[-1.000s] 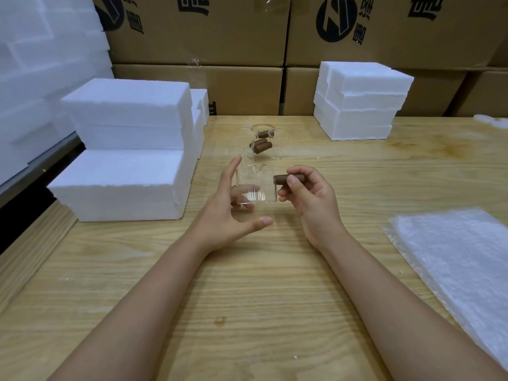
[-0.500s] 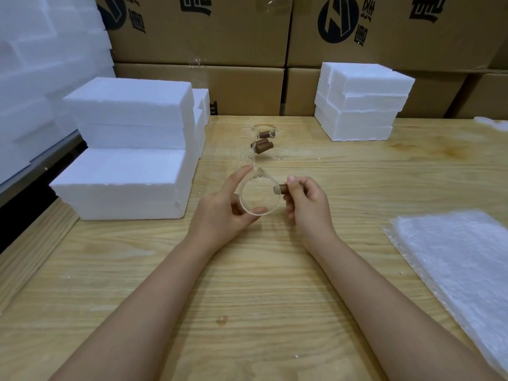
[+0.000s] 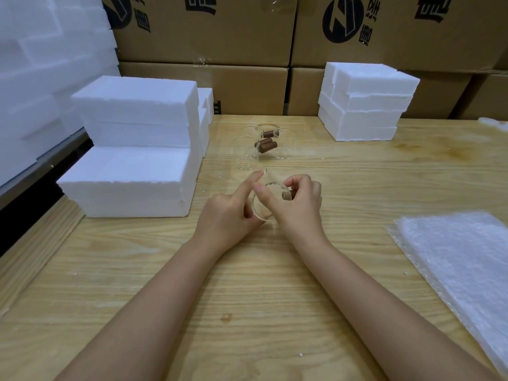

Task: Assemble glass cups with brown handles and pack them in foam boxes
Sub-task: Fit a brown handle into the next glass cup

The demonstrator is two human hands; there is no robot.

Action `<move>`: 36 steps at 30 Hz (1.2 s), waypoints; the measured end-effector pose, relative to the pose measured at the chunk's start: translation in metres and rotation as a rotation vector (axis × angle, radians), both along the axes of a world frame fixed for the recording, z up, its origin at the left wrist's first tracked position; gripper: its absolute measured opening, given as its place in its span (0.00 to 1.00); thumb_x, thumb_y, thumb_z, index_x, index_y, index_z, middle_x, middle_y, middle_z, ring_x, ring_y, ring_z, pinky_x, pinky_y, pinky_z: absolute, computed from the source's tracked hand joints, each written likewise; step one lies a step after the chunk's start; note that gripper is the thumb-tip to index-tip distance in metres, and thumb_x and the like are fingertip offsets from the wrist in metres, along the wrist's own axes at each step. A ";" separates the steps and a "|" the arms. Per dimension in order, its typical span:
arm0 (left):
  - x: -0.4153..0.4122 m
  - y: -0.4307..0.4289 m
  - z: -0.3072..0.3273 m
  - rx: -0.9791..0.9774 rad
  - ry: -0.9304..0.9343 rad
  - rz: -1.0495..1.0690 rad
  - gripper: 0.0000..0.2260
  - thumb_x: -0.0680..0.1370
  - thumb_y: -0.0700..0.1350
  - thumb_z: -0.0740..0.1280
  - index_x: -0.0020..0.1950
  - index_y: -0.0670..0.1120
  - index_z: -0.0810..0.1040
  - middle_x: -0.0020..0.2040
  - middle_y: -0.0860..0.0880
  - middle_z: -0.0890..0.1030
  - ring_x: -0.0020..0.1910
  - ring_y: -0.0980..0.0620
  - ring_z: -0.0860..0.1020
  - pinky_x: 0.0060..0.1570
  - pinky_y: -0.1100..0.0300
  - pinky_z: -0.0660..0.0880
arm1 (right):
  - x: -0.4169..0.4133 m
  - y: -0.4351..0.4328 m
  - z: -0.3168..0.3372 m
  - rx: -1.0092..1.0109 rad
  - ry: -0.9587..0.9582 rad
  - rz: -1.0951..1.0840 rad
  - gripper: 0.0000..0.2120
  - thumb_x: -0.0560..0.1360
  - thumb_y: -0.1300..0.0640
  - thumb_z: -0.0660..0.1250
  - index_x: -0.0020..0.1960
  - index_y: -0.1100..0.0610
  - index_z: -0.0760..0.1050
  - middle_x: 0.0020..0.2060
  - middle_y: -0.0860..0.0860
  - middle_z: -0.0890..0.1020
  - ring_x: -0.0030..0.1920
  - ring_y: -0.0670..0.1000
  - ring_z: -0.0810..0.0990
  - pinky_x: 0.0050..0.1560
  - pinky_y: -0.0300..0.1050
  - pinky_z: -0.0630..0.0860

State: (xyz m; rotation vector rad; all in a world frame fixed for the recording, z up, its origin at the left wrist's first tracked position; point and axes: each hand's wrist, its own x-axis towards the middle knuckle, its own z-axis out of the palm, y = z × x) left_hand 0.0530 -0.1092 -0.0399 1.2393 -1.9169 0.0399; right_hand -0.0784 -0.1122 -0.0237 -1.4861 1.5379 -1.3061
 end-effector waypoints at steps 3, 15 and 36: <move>-0.001 0.000 0.000 0.031 0.022 0.045 0.34 0.62 0.42 0.81 0.67 0.45 0.76 0.28 0.51 0.80 0.25 0.51 0.76 0.33 0.67 0.69 | 0.000 0.000 0.001 0.006 0.147 0.016 0.34 0.55 0.36 0.75 0.52 0.51 0.64 0.54 0.47 0.64 0.59 0.51 0.65 0.65 0.48 0.67; 0.006 -0.004 0.003 0.325 0.418 -0.028 0.28 0.64 0.50 0.78 0.62 0.63 0.75 0.34 0.51 0.84 0.31 0.61 0.80 0.38 0.64 0.77 | -0.020 -0.003 -0.001 -0.292 0.282 0.201 0.27 0.61 0.49 0.80 0.55 0.59 0.76 0.52 0.46 0.70 0.57 0.52 0.69 0.56 0.29 0.63; -0.007 0.004 0.004 0.051 0.100 0.023 0.33 0.64 0.47 0.81 0.67 0.46 0.76 0.25 0.59 0.72 0.34 0.61 0.74 0.32 0.74 0.62 | -0.006 -0.002 -0.009 -0.311 0.198 -0.065 0.21 0.73 0.34 0.56 0.43 0.53 0.67 0.42 0.45 0.70 0.47 0.49 0.67 0.54 0.41 0.61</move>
